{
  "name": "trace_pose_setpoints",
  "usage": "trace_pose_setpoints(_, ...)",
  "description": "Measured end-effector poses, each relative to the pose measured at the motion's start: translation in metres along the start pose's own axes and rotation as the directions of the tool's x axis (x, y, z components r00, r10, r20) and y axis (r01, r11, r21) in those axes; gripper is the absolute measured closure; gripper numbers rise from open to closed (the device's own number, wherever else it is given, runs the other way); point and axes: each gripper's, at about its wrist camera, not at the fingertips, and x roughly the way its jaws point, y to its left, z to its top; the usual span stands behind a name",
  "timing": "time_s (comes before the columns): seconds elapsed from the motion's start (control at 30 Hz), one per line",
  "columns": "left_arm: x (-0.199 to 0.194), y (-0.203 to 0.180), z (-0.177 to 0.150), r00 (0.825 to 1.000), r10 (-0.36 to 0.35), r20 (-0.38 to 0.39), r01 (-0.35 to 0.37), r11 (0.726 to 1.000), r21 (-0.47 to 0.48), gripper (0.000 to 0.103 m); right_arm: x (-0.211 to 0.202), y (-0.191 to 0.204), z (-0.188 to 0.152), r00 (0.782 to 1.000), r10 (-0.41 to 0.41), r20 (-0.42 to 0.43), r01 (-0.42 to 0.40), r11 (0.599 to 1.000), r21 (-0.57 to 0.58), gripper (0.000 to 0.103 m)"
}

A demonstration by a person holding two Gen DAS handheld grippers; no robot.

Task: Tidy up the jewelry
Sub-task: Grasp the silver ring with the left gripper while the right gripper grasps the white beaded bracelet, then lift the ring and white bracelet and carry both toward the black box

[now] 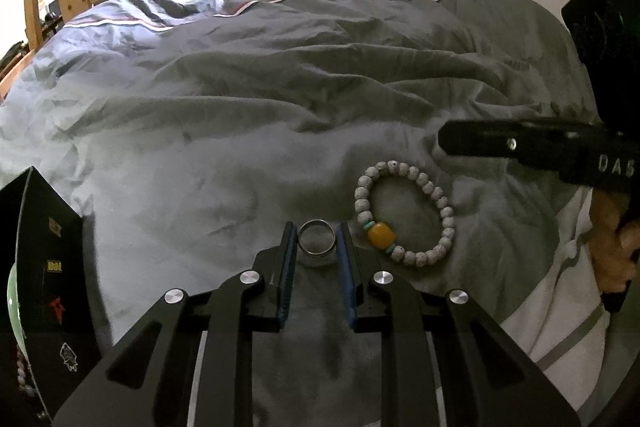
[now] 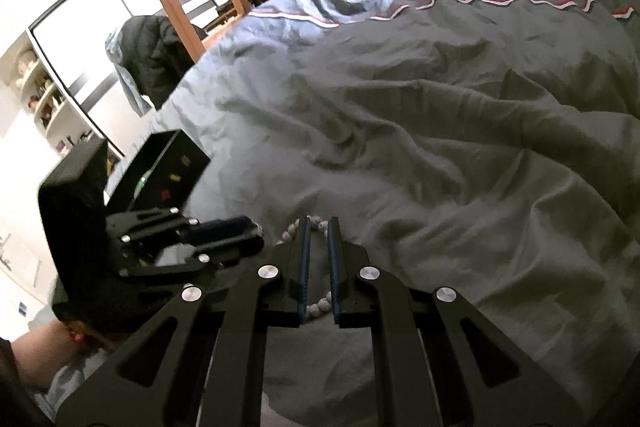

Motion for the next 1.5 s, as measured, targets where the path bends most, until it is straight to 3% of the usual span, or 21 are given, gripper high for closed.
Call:
trace_pose_setpoints(0.2, 0.000, 0.000, 0.000, 1.000, -0.005, -0.006, 0.005, 1.000, -0.001, 0.083, 0.014, 0.002, -0.004, 0.996, -0.038, -0.078, 0.036, 0.999, -0.021, 0.090)
trace_pose_setpoints(0.27, 0.001, -0.001, -0.001, 1.000, -0.007, -0.011, 0.007, 1.000, 0.004, 0.083, 0.023, 0.003, -0.008, 0.991, -0.055, -0.120, 0.052, 0.998, -0.029, 0.072)
trace_pose_setpoints(0.3, 0.002, -0.002, -0.001, 1.000, -0.006, -0.014, 0.006, 1.000, 0.008, 0.083, 0.025, 0.004, -0.011, 0.990, -0.064, -0.124, 0.060, 0.998, -0.036, 0.057)
trace_pose_setpoints(0.33, 0.002, -0.003, -0.001, 1.000, -0.002, -0.015, 0.003, 1.000, 0.013, 0.083, 0.027, 0.006, -0.013, 0.989, -0.079, -0.128, 0.073, 0.996, -0.050, 0.054)
trace_pose_setpoints(0.37, 0.002, -0.004, -0.001, 1.000, -0.002, -0.015, 0.002, 1.000, 0.017, 0.083, 0.030, 0.007, -0.015, 0.986, -0.093, -0.140, 0.084, 0.994, -0.064, 0.054)
trace_pose_setpoints(0.4, 0.002, -0.004, -0.001, 1.000, 0.000, -0.015, 0.001, 1.000, 0.022, 0.083, 0.034, 0.009, -0.017, 0.982, -0.109, -0.155, 0.097, 0.992, -0.084, 0.061)
trace_pose_setpoints(0.43, 0.003, -0.005, -0.001, 1.000, 0.000, -0.015, 0.000, 1.000, 0.024, 0.083, 0.036, 0.010, -0.018, 0.980, -0.116, -0.161, 0.102, 0.990, -0.095, 0.073)
trace_pose_setpoints(0.53, 0.004, -0.005, -0.001, 1.000, 0.001, -0.019, 0.000, 1.000, 0.026, 0.083, 0.037, 0.010, -0.020, 0.980, -0.123, -0.159, 0.105, 0.988, -0.114, 0.094)
trace_pose_setpoints(0.87, 0.003, -0.005, -0.001, 1.000, 0.010, -0.012, -0.009, 1.000, 0.024, 0.083, 0.013, 0.005, -0.006, 0.994, -0.105, -0.038, 0.102, 0.993, -0.057, 0.094)
trace_pose_setpoints(1.5, -0.028, 0.000, 0.004, 0.998, 0.043, 0.050, -0.041, 0.998, -0.038, 0.083, -0.002, 0.016, 0.002, 0.994, -0.112, 0.008, 0.112, 0.993, -0.041, 0.094)
